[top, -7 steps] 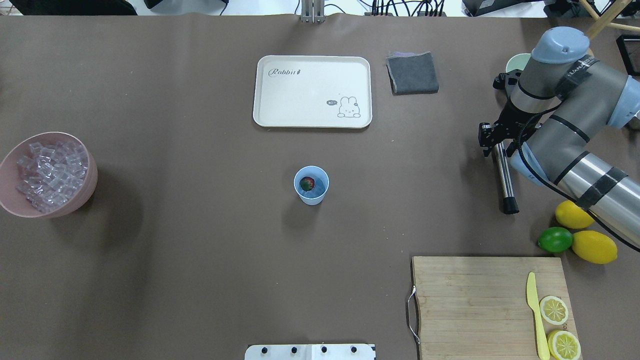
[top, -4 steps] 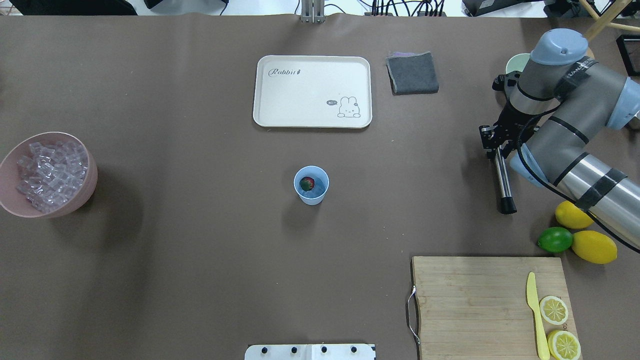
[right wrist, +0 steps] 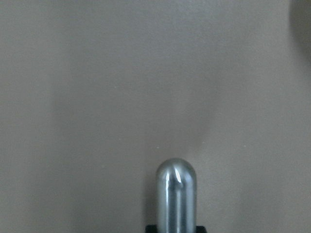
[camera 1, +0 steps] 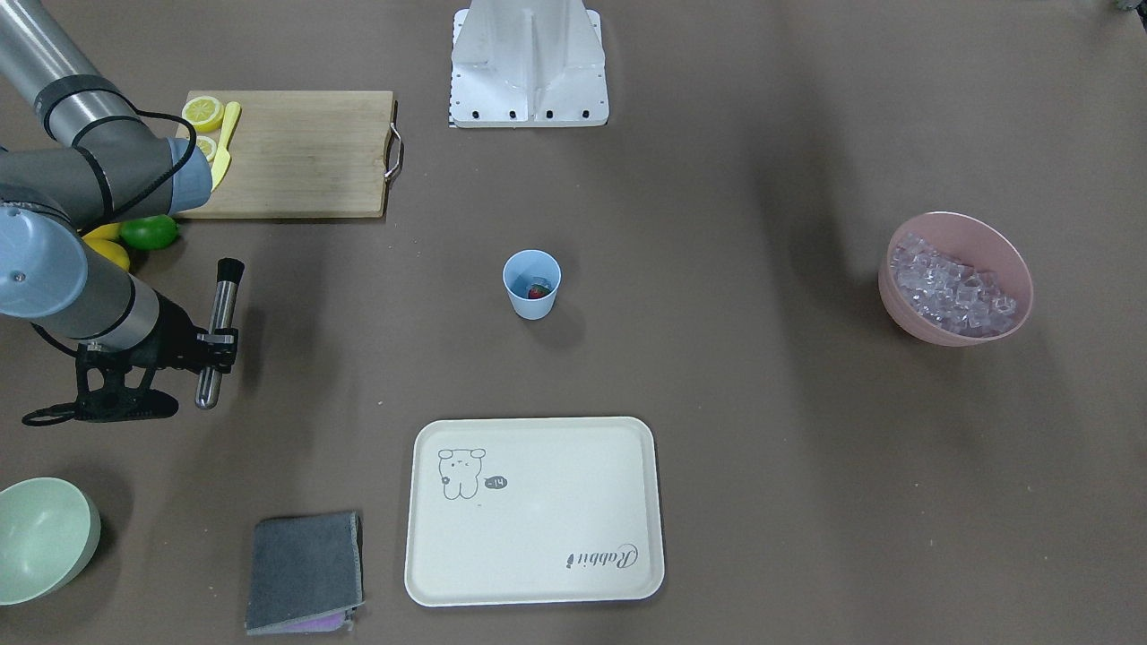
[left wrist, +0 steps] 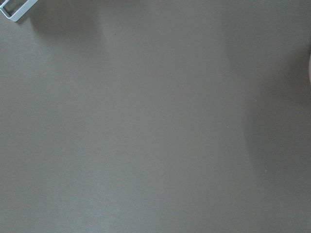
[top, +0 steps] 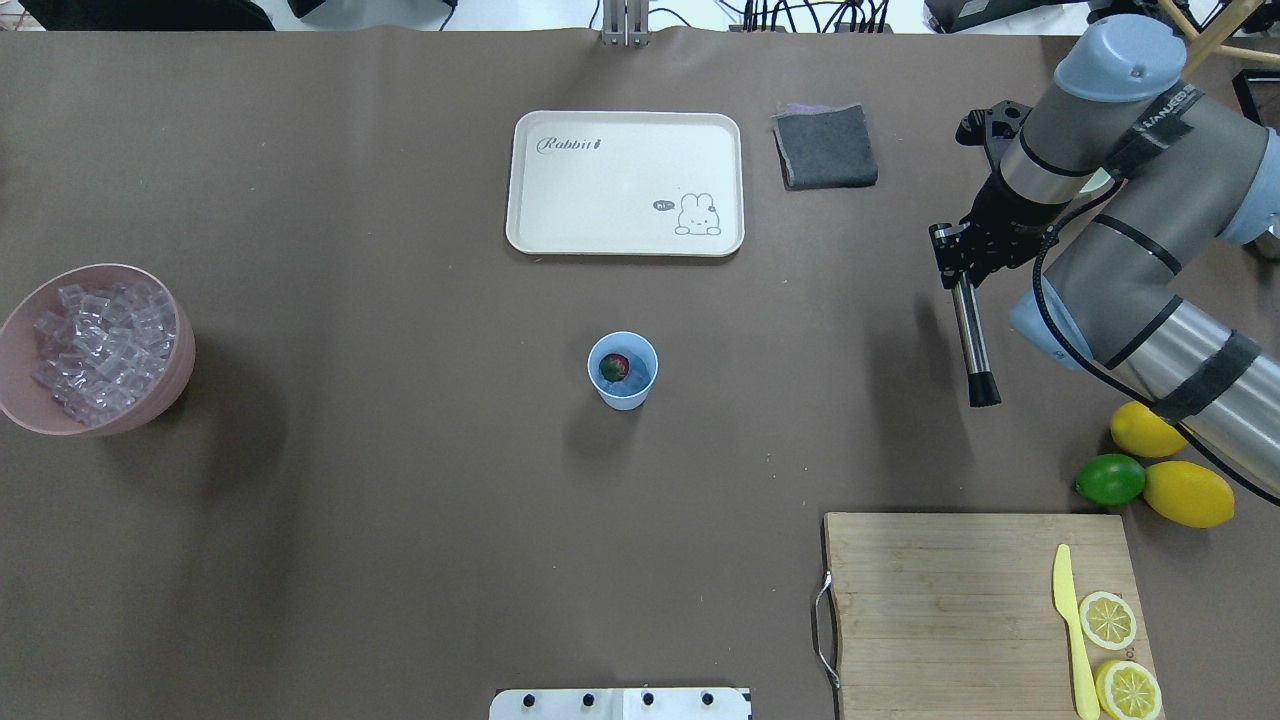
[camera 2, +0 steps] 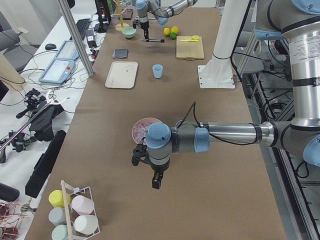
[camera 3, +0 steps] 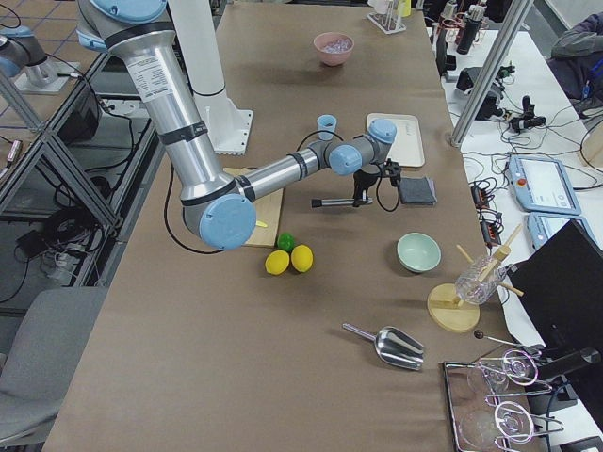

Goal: Mash ice and strawberries in cup
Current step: 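Lift the muddler and carry it with the right gripper over the cup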

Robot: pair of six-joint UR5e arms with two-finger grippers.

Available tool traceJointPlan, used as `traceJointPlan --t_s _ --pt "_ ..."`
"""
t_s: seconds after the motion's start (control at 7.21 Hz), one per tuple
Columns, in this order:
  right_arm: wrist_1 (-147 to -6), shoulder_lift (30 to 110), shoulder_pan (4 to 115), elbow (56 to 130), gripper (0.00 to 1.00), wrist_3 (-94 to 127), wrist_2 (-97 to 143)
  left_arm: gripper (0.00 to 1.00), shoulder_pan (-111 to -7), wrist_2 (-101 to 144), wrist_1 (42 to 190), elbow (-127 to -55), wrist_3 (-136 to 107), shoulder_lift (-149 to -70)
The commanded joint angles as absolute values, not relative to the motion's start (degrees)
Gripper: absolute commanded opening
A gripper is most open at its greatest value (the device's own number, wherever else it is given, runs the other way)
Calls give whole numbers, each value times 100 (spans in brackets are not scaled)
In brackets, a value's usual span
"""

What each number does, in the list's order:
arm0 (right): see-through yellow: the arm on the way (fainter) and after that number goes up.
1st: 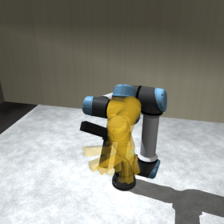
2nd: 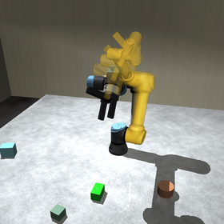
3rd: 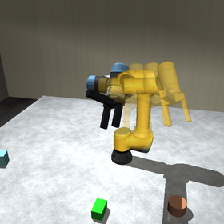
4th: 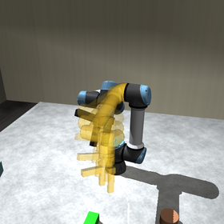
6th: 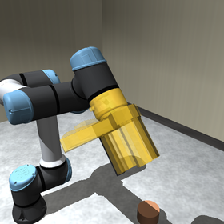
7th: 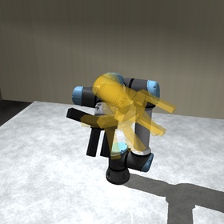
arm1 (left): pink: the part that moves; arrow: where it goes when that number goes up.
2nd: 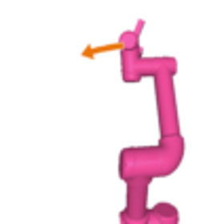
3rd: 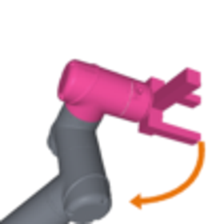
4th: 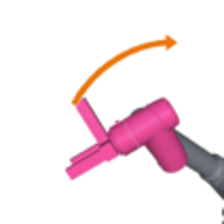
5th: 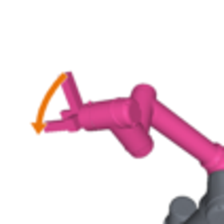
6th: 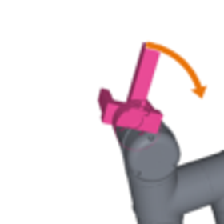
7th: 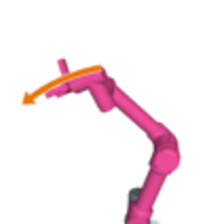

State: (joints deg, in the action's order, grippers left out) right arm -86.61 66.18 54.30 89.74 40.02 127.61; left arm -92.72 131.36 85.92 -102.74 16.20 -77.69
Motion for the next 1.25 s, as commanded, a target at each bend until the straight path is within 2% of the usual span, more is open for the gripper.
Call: traceJointPlan --t_s 0.0,0.42,0.69,1.11 --pt "-8701 6627 5414 9882 0 4043 12639 99 -9272 13166 8587 -10134 1608 -7770" --pt "-8387 6101 4897 10764 0 4051 11770 99 -9272 13166 8526 -10090 1600 -7778" --pt "-7894 6118 4529 11230 0 3912 11228 99 -9290 13166 8517 -10002 1608 -7752" --pt "-5709 6135 3517 11145 0 3647 9574 99 -9464 13149 8499 -9993 1600 -7699"
